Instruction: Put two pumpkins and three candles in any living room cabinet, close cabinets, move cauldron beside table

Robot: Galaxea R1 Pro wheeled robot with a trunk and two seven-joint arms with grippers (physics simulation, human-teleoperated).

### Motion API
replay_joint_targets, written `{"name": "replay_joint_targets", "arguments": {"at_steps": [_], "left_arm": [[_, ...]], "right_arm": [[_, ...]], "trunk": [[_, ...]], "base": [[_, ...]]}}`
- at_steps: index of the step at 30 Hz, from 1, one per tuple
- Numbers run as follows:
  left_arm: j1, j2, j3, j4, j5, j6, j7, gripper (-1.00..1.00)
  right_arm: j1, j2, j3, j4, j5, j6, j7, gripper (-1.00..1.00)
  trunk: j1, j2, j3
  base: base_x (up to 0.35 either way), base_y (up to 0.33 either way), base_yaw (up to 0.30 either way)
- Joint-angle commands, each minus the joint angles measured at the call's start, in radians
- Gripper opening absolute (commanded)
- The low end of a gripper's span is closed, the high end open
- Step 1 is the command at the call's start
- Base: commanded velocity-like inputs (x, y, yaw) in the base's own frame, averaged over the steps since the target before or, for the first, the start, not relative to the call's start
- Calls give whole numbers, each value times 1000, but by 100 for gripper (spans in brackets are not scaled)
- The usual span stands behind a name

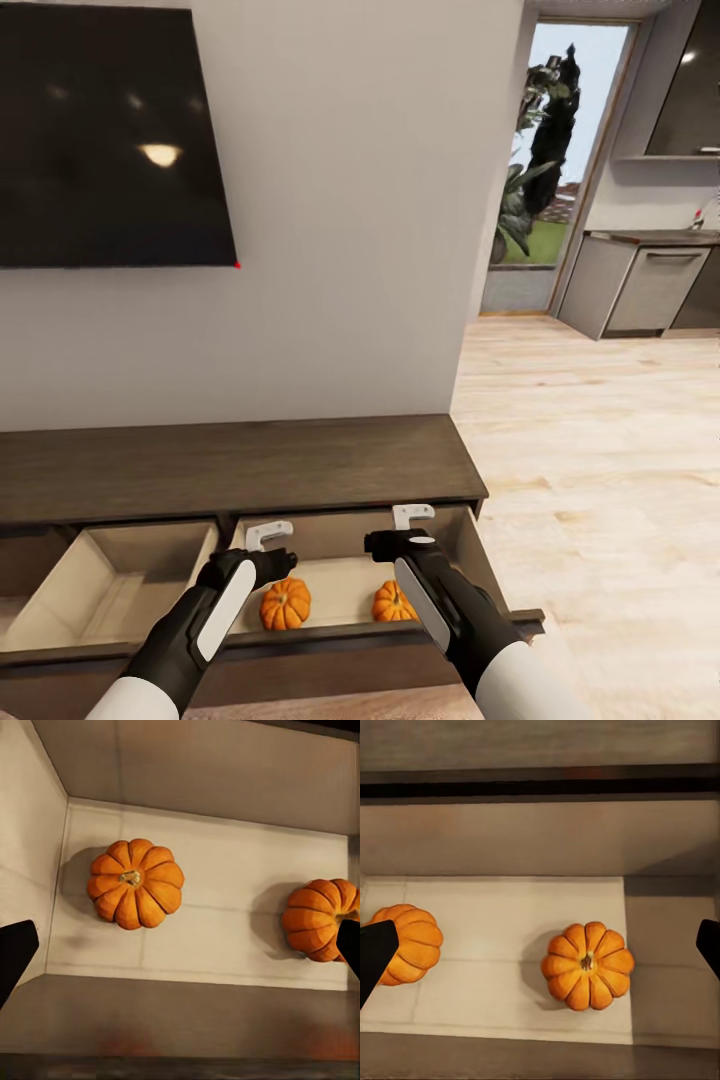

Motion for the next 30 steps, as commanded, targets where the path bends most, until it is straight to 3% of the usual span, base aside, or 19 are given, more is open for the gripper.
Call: {"name": "replay_joint_targets", "arguments": {"at_steps": [1, 22, 30], "left_arm": [[-1, 0, -1, -1, 11, 2, 9, 100], [-1, 1, -1, -1, 11, 2, 9, 100], [-1, 2, -1, -1, 13, 2, 9, 100]], "right_arm": [[-1, -1, 3, -1, -11, 2, -10, 100], [-1, -1, 4, -4, -11, -17, -12, 100], [-1, -1, 3, -39, -11, -22, -13, 100]], "trunk": [[-4, 7, 2], [-85, 154, 68], [-85, 154, 68]], "base": [[-107, 0, 0], [-3, 0, 0], [0, 0, 54]]}}
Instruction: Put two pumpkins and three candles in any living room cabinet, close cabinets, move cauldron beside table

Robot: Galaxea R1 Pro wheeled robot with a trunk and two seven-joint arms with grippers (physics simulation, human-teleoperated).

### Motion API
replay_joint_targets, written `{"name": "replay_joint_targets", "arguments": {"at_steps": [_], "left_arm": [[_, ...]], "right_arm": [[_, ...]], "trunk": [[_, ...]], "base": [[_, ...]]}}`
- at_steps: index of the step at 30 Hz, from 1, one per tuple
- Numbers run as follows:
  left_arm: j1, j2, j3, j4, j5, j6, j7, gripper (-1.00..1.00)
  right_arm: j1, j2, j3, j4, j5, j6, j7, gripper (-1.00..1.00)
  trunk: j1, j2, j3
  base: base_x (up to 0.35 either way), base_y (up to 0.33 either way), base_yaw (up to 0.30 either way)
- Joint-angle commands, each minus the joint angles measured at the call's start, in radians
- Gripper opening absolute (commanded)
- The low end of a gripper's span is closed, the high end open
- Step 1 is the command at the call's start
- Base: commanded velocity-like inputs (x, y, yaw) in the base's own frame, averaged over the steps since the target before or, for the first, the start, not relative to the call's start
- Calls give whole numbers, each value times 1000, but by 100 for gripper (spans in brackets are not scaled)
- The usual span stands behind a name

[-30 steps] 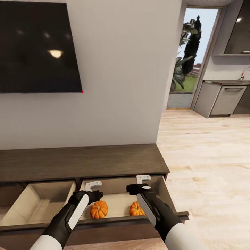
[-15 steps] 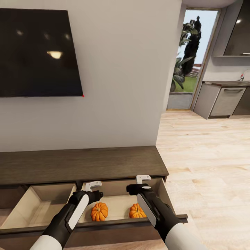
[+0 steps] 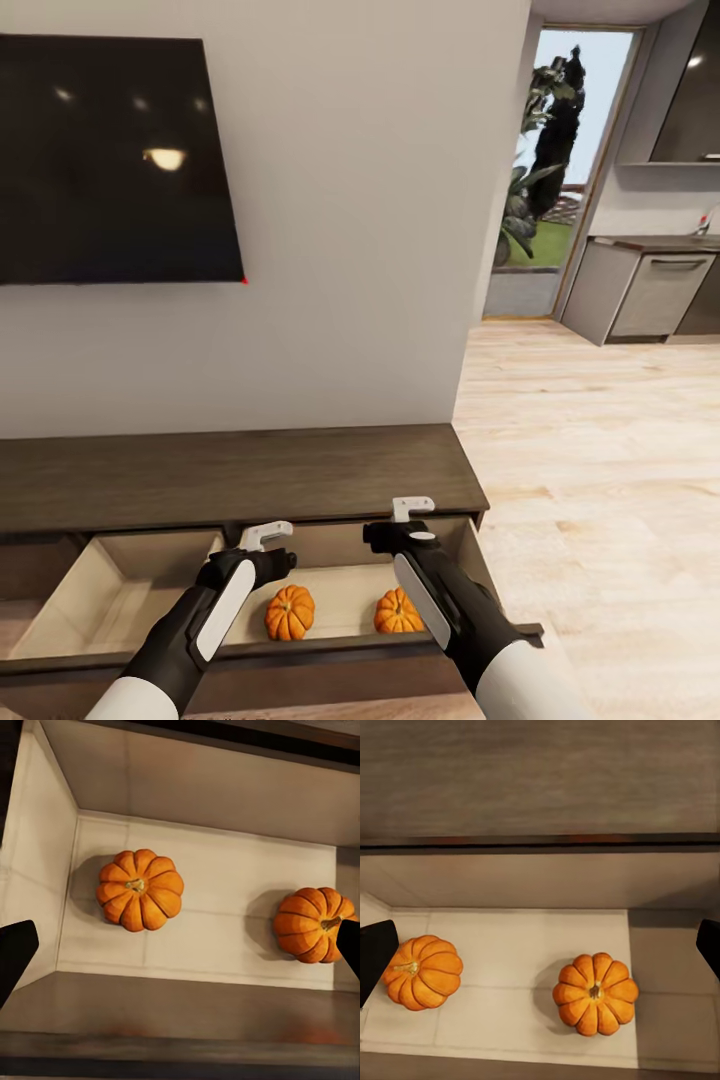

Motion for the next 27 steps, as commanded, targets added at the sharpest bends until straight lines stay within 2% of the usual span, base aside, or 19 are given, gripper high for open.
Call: {"name": "replay_joint_targets", "arguments": {"at_steps": [1, 13, 27], "left_arm": [[-1, 0, -2, -1, 10, 2, 10, 100], [-1, 0, -2, -3, 10, 2, 10, 100], [-1, 0, -2, -4, 10, 2, 10, 100]], "right_arm": [[-1, -1, 3, -2, -11, 2, -10, 100], [-1, 0, 4, -4, -11, 2, -7, 100], [-1, 0, 5, -5, -11, 1, -5, 100]], "trunk": [[0, 0, -1], [0, 0, -1], [0, 0, -1]], "base": [[0, 0, 153], [-15, 0, 52], [-292, 0, 0]]}}
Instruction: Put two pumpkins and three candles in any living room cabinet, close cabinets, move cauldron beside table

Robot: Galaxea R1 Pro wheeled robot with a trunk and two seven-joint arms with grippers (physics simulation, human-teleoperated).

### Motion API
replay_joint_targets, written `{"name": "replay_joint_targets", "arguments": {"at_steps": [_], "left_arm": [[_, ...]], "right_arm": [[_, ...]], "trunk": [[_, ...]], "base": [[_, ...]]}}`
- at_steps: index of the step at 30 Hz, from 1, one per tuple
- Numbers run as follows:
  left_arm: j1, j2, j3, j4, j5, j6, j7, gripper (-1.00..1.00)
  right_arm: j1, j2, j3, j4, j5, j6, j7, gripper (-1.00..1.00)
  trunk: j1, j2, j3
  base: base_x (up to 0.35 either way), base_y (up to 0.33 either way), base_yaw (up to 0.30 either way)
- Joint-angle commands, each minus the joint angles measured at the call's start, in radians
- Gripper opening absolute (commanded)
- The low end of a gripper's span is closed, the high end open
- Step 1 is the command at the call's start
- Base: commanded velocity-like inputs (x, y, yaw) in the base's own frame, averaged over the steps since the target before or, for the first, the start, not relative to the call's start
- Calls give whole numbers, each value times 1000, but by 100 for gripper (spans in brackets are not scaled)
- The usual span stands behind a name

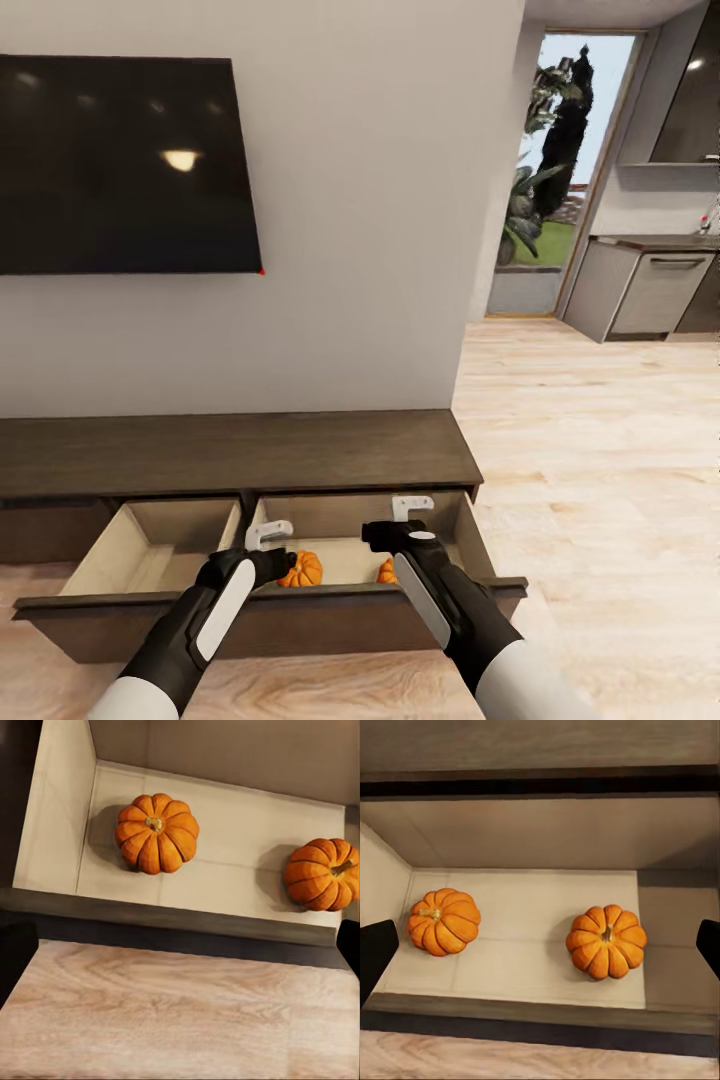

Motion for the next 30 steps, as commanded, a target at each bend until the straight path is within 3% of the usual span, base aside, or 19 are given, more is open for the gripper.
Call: {"name": "replay_joint_targets", "arguments": {"at_steps": [1, 17, 30], "left_arm": [[-1, 1, -2, -2, 11, 2, 10, 100], [-1, 2, 0, -13, 11, 2, 10, 100], [-1, 1, 0, -12, 9, 1, 10, 100]], "right_arm": [[-1, -1, 3, -1, -10, 2, -10, 100], [-1, -1, 3, 0, -10, -6, -9, 100], [-1, -1, 3, 0, -10, -6, -8, 100]], "trunk": [[-1, -1, -1], [-1, -1, -1], [-50, 90, 40]], "base": [[-217, 0, 0], [-32, 0, 0], [0, 0, 0]]}}
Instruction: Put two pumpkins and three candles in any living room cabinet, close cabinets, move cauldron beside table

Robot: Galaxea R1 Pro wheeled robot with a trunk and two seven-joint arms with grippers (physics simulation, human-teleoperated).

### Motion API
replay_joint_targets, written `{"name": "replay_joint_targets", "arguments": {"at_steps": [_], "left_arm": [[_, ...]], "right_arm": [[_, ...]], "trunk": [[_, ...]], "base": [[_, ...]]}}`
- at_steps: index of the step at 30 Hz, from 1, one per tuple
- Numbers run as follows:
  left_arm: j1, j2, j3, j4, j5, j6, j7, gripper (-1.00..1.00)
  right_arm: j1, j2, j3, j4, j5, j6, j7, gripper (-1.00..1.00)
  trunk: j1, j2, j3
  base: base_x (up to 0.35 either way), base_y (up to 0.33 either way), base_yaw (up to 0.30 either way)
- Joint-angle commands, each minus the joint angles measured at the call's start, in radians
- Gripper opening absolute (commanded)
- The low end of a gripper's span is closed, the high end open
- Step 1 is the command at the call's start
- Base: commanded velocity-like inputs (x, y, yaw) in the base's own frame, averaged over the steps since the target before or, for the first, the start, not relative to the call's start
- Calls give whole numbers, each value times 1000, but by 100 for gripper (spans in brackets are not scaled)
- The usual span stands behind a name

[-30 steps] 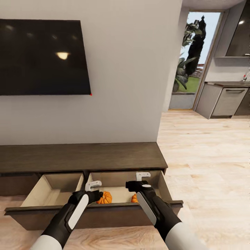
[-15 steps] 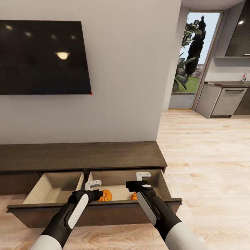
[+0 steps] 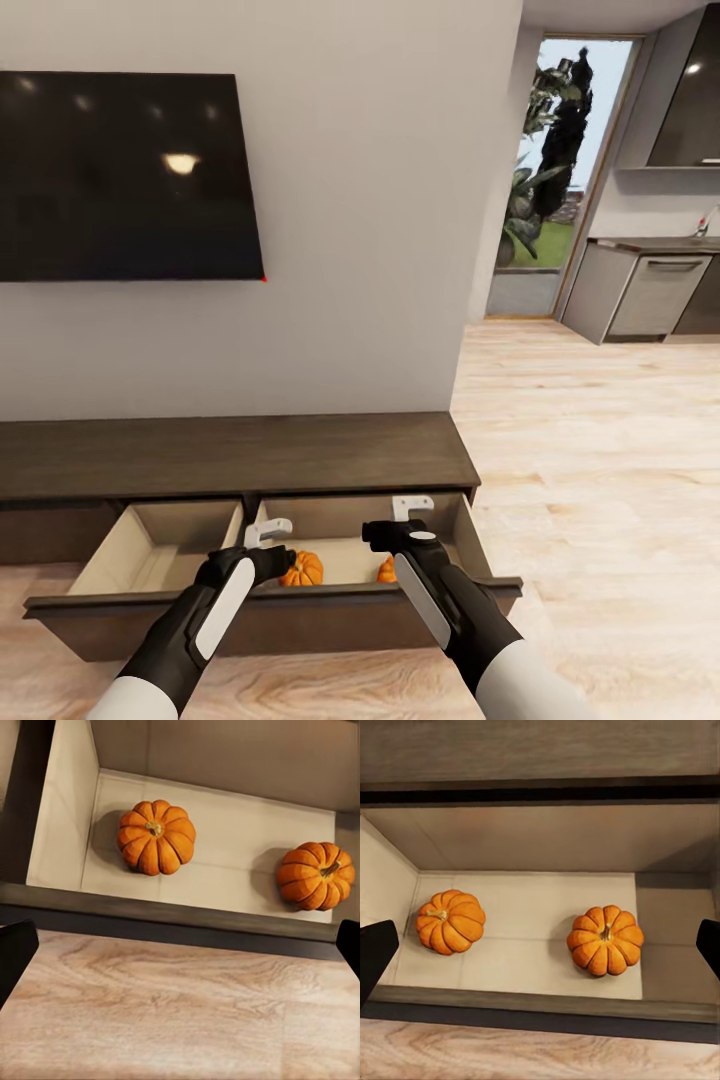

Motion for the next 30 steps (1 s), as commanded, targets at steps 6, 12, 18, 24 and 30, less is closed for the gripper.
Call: {"name": "replay_joint_targets", "arguments": {"at_steps": [6, 12, 18, 24, 30], "left_arm": [[-1, 0, -2, -1, 10, 2, 10, 100], [-1, 1, -2, -1, 10, 3, 10, 100], [-1, 1, -1, -1, 10, 2, 10, 100], [-1, 1, 0, -1, 12, 2, 10, 100], [-1, 1, 0, -1, 12, 3, 10, 100]], "right_arm": [[-1, 0, 3, -1, -10, 2, -10, 100], [-1, -1, 3, 0, -9, 2, -10, 100], [-1, 0, 3, -1, -9, 2, -10, 100], [-1, -1, 3, 0, -9, -5, -10, 100], [-1, 0, 3, 0, -9, -6, -10, 100]], "trunk": [[-23, 42, 18], [-46, 84, 37], [-69, 126, 56], [-69, 126, 56], [-69, 126, 56]], "base": [[0, 0, 0], [0, 0, 0], [-95, 0, 0], [-246, 0, 0], [-240, 0, 0]]}}
